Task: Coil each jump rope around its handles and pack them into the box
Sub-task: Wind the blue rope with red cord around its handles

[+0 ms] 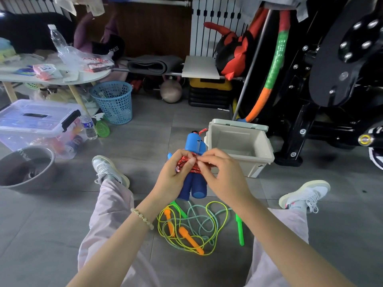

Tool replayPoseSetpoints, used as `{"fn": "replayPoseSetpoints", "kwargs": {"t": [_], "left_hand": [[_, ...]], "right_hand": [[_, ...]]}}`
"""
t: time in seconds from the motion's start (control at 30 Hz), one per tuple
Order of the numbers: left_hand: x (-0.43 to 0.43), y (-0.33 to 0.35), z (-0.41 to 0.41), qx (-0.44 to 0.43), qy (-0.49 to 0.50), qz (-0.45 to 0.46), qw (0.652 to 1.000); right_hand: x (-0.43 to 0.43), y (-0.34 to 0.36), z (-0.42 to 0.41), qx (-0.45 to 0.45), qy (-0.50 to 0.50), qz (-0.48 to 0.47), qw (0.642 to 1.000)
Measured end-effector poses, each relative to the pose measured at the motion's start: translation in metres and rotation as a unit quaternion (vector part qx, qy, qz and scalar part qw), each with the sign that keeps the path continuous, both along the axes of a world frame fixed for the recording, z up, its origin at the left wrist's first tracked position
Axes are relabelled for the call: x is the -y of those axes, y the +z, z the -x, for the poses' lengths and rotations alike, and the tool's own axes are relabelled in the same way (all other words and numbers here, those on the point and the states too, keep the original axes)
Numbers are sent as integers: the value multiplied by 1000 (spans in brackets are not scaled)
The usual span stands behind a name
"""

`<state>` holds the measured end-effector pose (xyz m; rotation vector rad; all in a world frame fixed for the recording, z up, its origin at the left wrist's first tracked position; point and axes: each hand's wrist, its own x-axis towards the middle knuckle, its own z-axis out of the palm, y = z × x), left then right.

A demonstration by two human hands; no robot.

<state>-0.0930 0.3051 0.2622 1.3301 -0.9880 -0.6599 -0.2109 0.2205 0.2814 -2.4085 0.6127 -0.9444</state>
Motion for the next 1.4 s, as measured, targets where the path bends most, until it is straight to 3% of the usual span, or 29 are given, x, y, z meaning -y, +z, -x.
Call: {"fn": "replayPoseSetpoints", "kwargs": {"t": [0.17, 0.33, 0.4, 0.5, 0.57, 0.7, 0.83, 0.93, 1.03, 1.2, 1.4], "left_hand": [[-2, -4, 4, -1, 2, 6, 1000], [2, -1, 6, -136, 6, 24, 990], [5, 0, 4, -137, 18, 1, 990], [7, -5, 0, -138, 24, -39, 989], [5, -7, 0, -200, 3, -70, 977], [2, -8, 0, -301, -40, -104, 947], [10, -1, 4, -381, -74, -135, 912], [20, 2, 4, -401, -21, -105, 910], [29, 2, 2, -379, 63, -89, 919], [32, -5, -12, -327, 162, -58, 929], [38, -18, -20, -268, 124, -66, 953]], "right_hand": [[0, -3, 1, -35, -7, 38, 999], [-4, 5, -3, 25, -30, -14, 999], [-5, 8, -6, 55, -26, -104, 993], [-7, 17, -7, 103, 35, -314, 943], [-6, 17, -6, 82, 69, -355, 929], [-7, 9, -3, 23, 80, -277, 957], [-7, 4, -4, 46, 52, -207, 976], [-3, 0, -4, 68, -13, -65, 995], [4, 0, -5, 82, -59, -15, 995], [-1, 0, -5, 83, -10, -22, 996], [2, -15, -16, 61, 5, -45, 997]]}}
